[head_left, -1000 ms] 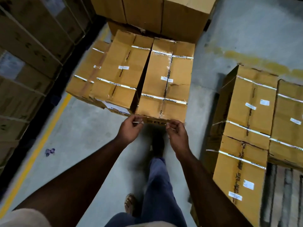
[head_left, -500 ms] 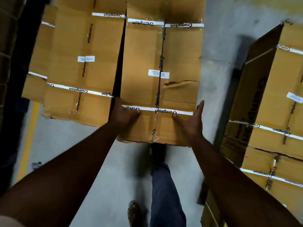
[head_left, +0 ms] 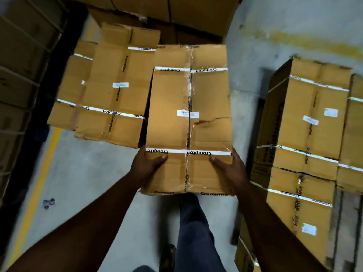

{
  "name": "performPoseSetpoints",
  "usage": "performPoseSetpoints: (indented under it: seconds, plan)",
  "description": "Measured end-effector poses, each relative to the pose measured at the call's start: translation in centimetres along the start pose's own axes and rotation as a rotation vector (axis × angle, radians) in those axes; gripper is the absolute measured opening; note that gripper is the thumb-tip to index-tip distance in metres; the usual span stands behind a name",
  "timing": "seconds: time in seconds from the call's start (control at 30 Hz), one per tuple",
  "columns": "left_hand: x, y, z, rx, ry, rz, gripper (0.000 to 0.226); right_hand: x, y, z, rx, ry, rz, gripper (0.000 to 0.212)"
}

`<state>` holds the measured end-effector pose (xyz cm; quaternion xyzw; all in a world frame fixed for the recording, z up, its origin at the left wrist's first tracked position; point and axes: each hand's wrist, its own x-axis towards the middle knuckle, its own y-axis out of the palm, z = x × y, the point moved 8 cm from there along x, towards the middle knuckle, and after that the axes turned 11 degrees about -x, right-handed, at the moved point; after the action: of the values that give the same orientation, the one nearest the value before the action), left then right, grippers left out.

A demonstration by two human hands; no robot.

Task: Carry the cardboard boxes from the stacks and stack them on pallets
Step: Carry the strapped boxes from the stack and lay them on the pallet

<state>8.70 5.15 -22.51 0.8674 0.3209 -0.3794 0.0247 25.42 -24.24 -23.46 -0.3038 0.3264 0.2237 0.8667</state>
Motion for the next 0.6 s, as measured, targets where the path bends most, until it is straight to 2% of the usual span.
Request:
performPoseSetpoints:
  seconds: [0.2, 0.27, 0.37, 0.43, 0.53, 0.6]
  plan:
    - [-14.3, -2.3, 2.1, -0.048, 0.085, -0.002, 0.061, -15.1, -2.6, -3.1, 0.019, -0.115, -0.049, 0.074]
    - [-18.9, -2.7, 3.3, -0.058, 0.102, 0.007, 0.067, -20.4, -3.8, -4.4, 0.077, -0.133, -0.083, 0.074]
    - [-26.2, -2.9, 5.2, -0.045, 0.136, 0.038, 0.085, -29.1, -5.7, -7.9, 0.162, -0.137, -0.142, 0.055]
    - [-30.4, -2.2, 6.1, -0.028, 0.171, 0.072, 0.08, -33.9, -7.2, -10.3, 0.188, -0.147, -0.182, 0.047]
    - [-36.7, -0.5, 7.1, 0.006, 0.213, 0.12, 0.062, -40.5, -9.7, -14.2, 0.217, -0.144, -0.221, 0.058]
    - [-39.9, 1.4, 7.9, 0.015, 0.221, 0.166, 0.065, -43.2, -11.4, -17.1, 0.213, -0.118, -0.24, 0.074]
